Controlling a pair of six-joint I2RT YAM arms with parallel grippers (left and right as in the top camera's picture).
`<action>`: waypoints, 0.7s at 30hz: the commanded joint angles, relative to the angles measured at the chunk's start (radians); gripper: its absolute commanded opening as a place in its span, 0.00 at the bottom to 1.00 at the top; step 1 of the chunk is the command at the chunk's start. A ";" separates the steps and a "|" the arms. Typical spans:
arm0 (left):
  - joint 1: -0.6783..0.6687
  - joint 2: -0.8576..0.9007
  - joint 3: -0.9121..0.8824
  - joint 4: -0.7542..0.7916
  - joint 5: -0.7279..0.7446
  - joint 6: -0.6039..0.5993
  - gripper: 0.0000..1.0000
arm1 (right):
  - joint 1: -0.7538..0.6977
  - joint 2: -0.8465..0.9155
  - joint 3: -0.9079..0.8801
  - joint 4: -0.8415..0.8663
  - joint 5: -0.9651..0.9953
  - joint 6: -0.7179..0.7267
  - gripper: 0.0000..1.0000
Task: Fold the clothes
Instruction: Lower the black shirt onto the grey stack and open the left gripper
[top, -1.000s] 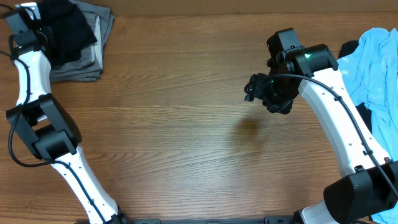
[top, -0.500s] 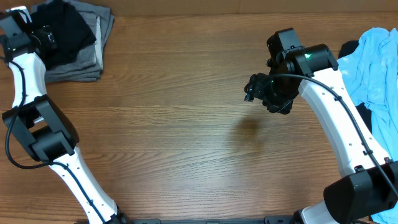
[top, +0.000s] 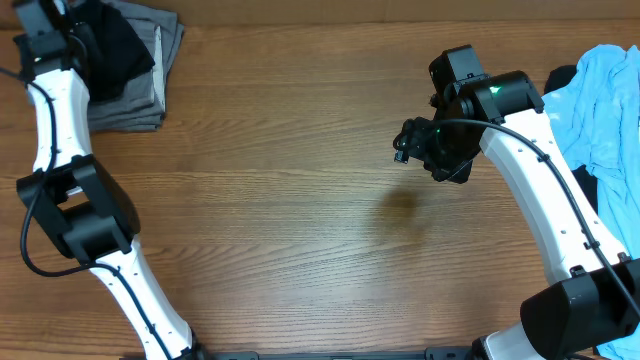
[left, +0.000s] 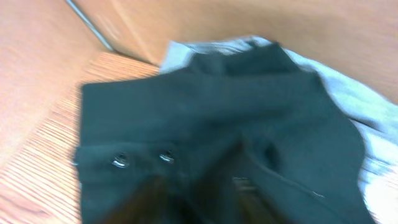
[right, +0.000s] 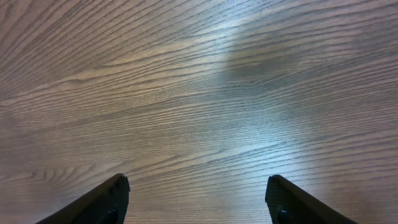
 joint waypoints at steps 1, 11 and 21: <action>-0.001 0.014 0.014 -0.050 0.012 -0.067 0.10 | 0.004 -0.001 0.001 0.002 0.016 0.001 0.75; -0.004 0.069 0.014 -0.198 0.143 -0.107 0.16 | 0.004 -0.001 0.001 0.002 0.016 0.001 0.75; -0.042 -0.068 0.016 -0.225 0.415 -0.119 0.23 | 0.004 -0.001 0.001 0.002 0.016 0.001 0.75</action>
